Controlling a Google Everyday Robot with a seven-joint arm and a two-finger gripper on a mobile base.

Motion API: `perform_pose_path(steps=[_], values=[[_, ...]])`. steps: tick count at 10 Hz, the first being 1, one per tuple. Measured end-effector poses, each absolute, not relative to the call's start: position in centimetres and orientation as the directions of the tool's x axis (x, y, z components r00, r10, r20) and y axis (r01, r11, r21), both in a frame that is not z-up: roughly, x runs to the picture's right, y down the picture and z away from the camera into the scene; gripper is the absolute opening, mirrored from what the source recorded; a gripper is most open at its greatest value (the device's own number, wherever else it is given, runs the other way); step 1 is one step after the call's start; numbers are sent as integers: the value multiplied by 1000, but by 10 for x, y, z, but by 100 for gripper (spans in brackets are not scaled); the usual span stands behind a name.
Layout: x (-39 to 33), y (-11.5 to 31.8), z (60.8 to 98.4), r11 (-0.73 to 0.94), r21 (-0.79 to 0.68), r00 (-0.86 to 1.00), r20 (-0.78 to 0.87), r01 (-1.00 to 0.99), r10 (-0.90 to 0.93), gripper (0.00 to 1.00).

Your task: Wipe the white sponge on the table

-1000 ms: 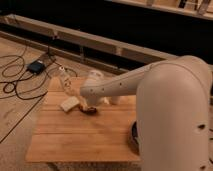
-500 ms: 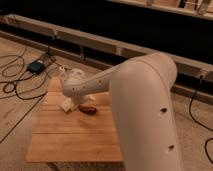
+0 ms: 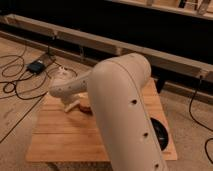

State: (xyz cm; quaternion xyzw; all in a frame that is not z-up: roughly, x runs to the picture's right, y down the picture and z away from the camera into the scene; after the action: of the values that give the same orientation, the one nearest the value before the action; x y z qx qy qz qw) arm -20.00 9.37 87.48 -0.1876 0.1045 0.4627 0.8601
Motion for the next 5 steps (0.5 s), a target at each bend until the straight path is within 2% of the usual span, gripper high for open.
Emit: perform_pose_path(steps=[5], values=[[-238, 86, 902, 583, -229, 626, -318, -779, 712, 80]])
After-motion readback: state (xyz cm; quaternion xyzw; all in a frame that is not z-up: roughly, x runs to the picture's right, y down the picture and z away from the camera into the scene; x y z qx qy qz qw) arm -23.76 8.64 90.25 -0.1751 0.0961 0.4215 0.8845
